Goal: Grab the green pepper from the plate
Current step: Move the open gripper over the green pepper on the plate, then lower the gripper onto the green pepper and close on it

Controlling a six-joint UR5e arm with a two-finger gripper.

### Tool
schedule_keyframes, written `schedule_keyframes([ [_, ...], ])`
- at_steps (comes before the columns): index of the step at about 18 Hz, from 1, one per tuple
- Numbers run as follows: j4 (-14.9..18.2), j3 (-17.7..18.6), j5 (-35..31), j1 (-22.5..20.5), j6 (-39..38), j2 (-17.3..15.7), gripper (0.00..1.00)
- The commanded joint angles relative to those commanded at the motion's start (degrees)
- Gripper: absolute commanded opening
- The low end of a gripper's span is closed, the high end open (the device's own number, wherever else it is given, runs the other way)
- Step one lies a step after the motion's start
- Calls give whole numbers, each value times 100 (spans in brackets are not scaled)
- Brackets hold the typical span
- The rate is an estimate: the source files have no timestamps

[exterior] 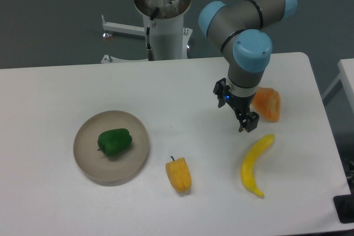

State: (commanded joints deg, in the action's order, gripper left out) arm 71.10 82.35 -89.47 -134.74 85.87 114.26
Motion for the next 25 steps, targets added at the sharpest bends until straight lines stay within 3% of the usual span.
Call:
schedule_keyframes([
  [4, 0, 17, 52, 96, -174, 35, 100],
  [8, -44, 79, 96, 491, -483, 18, 100],
  [14, -70, 202, 272, 1790, -2369, 0, 100],
  [20, -412, 281, 290, 2495, -3479, 219, 100],
  [25, -791, 281, 290, 2812, -3727, 483, 100],
])
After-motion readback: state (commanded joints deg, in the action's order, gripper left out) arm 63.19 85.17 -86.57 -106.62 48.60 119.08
